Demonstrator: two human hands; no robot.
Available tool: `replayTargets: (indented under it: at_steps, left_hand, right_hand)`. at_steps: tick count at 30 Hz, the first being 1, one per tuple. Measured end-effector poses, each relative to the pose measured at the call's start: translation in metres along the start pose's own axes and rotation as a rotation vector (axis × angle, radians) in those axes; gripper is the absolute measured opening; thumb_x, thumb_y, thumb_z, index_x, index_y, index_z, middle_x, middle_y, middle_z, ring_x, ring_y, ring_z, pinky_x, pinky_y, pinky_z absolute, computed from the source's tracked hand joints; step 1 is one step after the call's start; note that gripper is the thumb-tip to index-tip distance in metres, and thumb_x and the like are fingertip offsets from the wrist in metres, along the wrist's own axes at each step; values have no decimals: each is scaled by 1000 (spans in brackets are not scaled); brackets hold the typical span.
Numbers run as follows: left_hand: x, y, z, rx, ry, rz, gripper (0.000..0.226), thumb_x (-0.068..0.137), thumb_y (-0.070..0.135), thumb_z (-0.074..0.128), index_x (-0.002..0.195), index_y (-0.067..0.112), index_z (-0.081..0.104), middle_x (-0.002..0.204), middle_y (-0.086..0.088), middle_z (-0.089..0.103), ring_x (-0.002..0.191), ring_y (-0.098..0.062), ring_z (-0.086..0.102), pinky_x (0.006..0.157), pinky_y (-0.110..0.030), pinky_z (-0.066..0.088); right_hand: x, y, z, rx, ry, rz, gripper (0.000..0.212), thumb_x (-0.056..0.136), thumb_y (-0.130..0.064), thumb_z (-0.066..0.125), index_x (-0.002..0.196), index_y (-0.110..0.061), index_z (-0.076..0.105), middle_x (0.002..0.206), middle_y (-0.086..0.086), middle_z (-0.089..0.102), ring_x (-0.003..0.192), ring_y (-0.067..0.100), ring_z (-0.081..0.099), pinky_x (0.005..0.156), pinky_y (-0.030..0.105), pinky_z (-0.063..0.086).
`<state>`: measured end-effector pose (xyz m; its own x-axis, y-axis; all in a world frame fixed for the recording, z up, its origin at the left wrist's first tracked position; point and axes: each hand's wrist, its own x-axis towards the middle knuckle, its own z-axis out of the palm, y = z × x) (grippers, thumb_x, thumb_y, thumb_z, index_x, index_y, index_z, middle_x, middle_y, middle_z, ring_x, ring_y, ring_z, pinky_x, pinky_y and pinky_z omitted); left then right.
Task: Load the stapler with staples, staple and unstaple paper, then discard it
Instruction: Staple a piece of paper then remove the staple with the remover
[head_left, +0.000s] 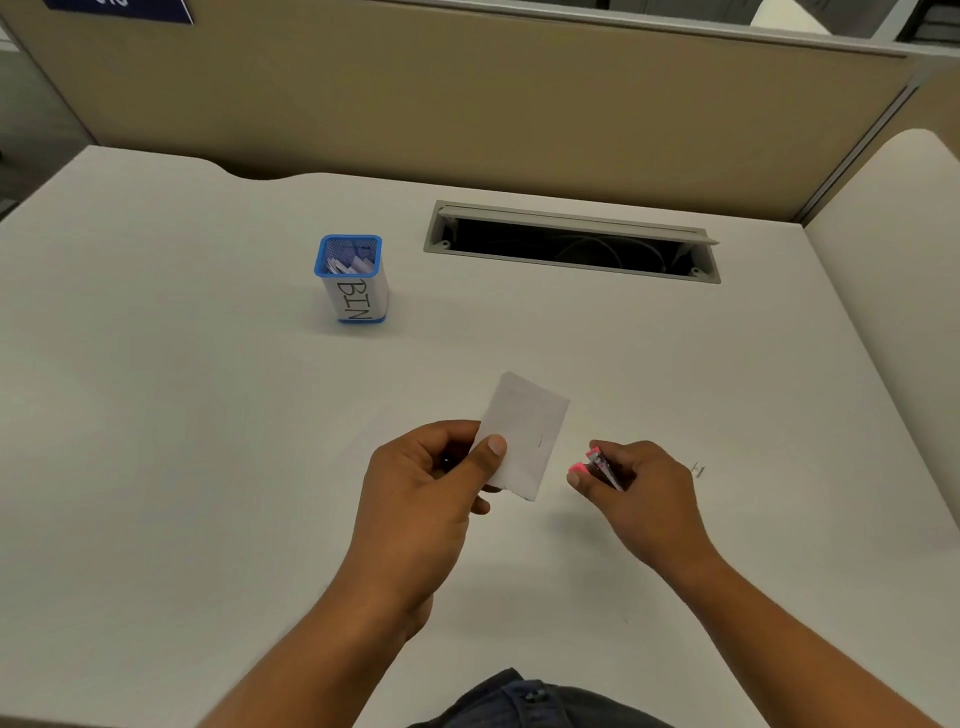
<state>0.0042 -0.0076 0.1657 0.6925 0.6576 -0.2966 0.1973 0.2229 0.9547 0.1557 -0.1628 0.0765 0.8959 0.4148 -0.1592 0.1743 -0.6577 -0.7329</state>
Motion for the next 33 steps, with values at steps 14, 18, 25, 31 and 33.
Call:
replayTargets:
  at_steps: [14,18,25,31,33]
  left_hand:
    - [-6,-1,-10,58,45,14,11,85,31,67,93,30,74,84,11,77,69,-5,69,56,-13,53]
    - [-7,0,-9,99,75,62,22,72,47,65,91,37,72,88,15,76,74,-3,69,57,-11,53]
    - [-9,-2,-8,617,217,804,13,86,16,70,96,17,78,87,5,69,83,-10,63,69,-19,48]
    - [-12,-9,-7,861,167,1081,19,87,5,64,98,9,79,88,-7,73,99,-25,65,82,-32,48]
    - [-13,-4,-4,702,124,870,40,78,-6,58,105,18,75,102,1,69,109,-13,61,90,-25,46]
  right_hand:
    - [31,37,33,-461,63,-50,60,78,-58,69,113,-9,65,101,7,53,99,28,57,78,29,47]
    - [20,8,15,-175,145,21,71,78,-59,70,130,-12,60,111,2,58,99,21,61,85,34,51]
    - [-32,-83,-33,828,-363,374,53,68,-64,67,85,-16,82,81,4,77,58,12,66,55,25,55]
    - [-56,-112,-48,902,-411,271,27,70,-39,73,81,-14,80,75,6,70,59,15,63,52,23,53]
    - [-56,-112,-50,857,-352,226,14,75,-26,72,73,-12,74,70,6,65,57,13,58,51,20,51]
